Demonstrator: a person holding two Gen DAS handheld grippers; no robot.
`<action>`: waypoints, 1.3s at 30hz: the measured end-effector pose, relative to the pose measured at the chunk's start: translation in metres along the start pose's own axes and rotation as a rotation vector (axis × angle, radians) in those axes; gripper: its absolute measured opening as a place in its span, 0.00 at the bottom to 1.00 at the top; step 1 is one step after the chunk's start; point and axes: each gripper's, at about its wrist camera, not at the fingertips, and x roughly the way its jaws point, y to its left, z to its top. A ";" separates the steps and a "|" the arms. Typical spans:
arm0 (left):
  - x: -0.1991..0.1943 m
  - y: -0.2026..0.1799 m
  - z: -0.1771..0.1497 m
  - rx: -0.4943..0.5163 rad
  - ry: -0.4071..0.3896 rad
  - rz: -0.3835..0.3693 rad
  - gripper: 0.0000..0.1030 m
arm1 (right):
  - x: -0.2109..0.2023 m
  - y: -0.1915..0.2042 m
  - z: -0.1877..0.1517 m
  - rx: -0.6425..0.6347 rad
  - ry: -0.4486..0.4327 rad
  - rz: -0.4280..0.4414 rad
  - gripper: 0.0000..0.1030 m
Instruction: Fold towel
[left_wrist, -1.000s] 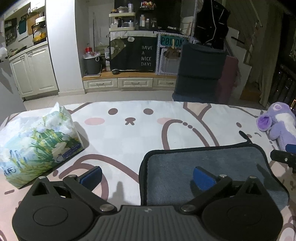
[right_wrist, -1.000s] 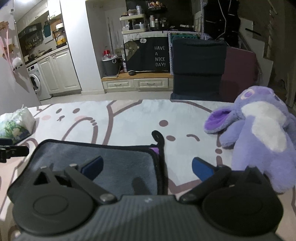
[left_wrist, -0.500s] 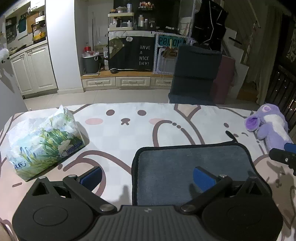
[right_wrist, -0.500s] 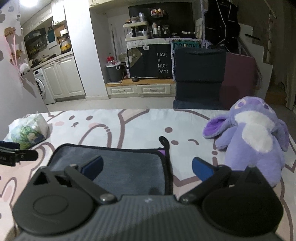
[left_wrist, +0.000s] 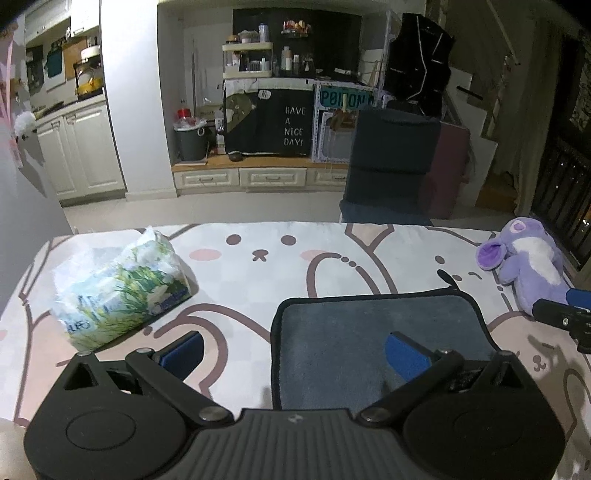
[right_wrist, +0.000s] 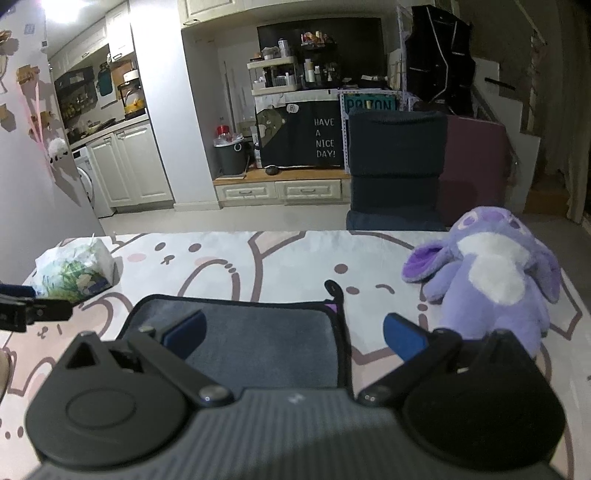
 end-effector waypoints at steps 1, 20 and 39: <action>-0.004 0.000 -0.001 0.005 -0.003 -0.002 1.00 | -0.003 0.001 0.000 -0.003 0.000 -0.001 1.00; -0.093 -0.022 -0.019 0.038 -0.107 -0.021 1.00 | -0.092 0.014 -0.014 -0.053 -0.052 0.008 1.00; -0.155 -0.038 -0.055 0.058 -0.155 -0.032 1.00 | -0.176 0.030 -0.044 -0.045 -0.100 0.050 1.00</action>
